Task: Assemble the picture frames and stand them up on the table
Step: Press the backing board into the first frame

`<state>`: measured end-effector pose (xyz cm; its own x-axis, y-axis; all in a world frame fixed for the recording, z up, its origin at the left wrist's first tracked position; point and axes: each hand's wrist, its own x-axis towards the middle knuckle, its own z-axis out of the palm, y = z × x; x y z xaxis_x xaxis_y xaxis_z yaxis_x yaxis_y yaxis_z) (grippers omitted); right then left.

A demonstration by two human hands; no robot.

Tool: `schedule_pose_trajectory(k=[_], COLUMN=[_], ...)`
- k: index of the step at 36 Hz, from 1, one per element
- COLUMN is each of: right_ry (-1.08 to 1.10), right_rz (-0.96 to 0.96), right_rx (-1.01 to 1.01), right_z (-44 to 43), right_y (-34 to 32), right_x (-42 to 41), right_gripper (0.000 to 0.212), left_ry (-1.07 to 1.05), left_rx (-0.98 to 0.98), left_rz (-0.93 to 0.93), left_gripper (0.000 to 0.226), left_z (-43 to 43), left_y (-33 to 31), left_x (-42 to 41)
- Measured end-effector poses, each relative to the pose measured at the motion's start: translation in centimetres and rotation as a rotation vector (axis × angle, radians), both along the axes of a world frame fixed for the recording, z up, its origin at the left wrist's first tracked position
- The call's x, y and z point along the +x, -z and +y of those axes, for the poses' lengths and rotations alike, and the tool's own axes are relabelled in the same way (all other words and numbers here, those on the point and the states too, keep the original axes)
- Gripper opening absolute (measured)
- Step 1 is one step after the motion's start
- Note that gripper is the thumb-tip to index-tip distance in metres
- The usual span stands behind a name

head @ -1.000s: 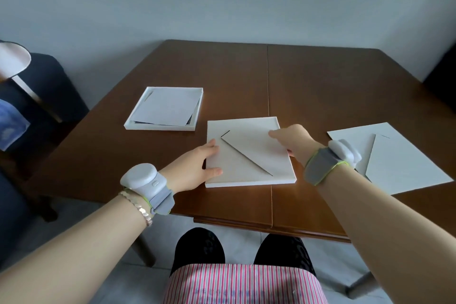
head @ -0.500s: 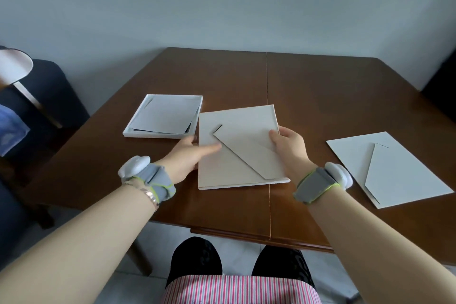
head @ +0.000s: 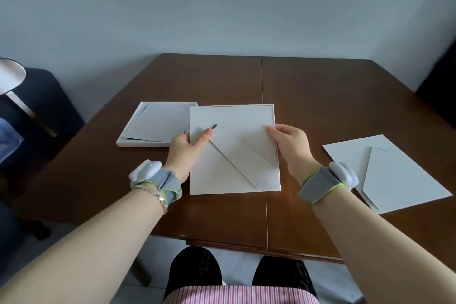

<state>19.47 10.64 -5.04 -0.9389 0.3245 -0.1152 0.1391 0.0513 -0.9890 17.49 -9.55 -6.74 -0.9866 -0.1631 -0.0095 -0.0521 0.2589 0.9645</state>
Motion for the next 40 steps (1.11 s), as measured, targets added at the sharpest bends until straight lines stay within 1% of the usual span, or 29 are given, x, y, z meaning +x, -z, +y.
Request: schedule_pose_trajectory(k=[4, 7, 9, 11, 12, 15, 19, 23, 24, 26, 28, 29, 30, 33, 34, 37, 40], right_ry=[0.01, -0.012, -0.091, -0.218, -0.286, -0.41, -0.387, -0.349, -0.343, -0.344, -0.369, -0.396, -0.425, -0.473, -0.492, -0.552, -0.534], right_rz=[0.024, -0.022, -0.089, -0.178, -0.233, -0.348, -0.32, -0.323, -0.319, -0.296, -0.279, -0.265, -0.246, -0.187, -0.18, -0.175, -0.153], right_rx=[0.061, 0.037, -0.045, -0.172, -0.204, -0.146, -0.09, 0.062, 0.073, 0.03, -0.067, -0.088, -0.059, 0.18, 0.227, 0.275, 0.276], right_z=[-0.2, -0.3, 0.1, 0.7, 1.0, 1.3, 1.2, 0.5, 0.4, 0.4, 0.6, 0.7, 0.8, 1.1, 1.2, 1.3, 1.3], right_y=[0.1, 0.2, 0.3, 0.4, 0.4, 0.5, 0.4, 0.2, 0.1, 0.4, 0.8, 1.1, 1.4, 1.8, 1.8, 1.7, 1.9], right_x=[-0.6, -0.6, -0.4, 0.0, 0.3, 1.0, 0.9, 0.4, 0.4, 0.3, 0.6, 0.9, 1.0, 1.3, 1.4, 1.4, 1.3], right_gripper=[0.014, 0.013, 0.019, 0.024, 0.025, 0.026, 0.031, 0.027, 0.026, 0.025, 0.024, 0.027, 0.032, 0.043, 0.045, 0.055, 0.056], left_ry=[0.0, -0.017, -0.027, -0.056, -0.076, -0.106, -0.096, -0.111, -0.115, -0.121, -0.129, -0.139, -0.148, -0.156, -0.156, -0.17, -0.173], left_rx=[0.013, 0.027, 0.035, 0.052, 0.063, 0.062, 0.032, 0.036, 0.03, 0.012, 0.006, 0.007, 0.011, 0.003, -0.001, 0.002, 0.0], left_rz=[0.016, -0.021, -0.062, -0.087, -0.091, -0.093, -0.064, -0.04, -0.033, -0.025, -0.032, -0.039, -0.045, -0.06, -0.064, -0.067, -0.068], left_gripper=[0.037, 0.037, 0.037, 0.036, 0.037, 0.037, 0.037, 0.039, 0.039, 0.04, 0.038, 0.037, 0.037, 0.038, 0.039, 0.042, 0.043], left_z=[0.0, -0.1, -0.4, -0.8, -1.0, -1.5, -1.5, -1.4, -1.4, -1.4, -1.6, -1.8, -1.9, -2.0, -1.9, -1.9, -1.9], left_y=[0.3, 0.6, 0.7, 1.0, 1.0, 1.1, 0.9, 1.0, 1.1, 1.0, 1.1, 1.2, 1.2, 1.2, 1.1, 1.1, 1.2], left_x=[0.2, 0.2, 0.1, -0.2, -0.3, -0.5, -0.7, -0.9, -0.9, -0.8, -0.8, -0.8, -0.9, -1.0, -1.0, -1.0, -1.1])
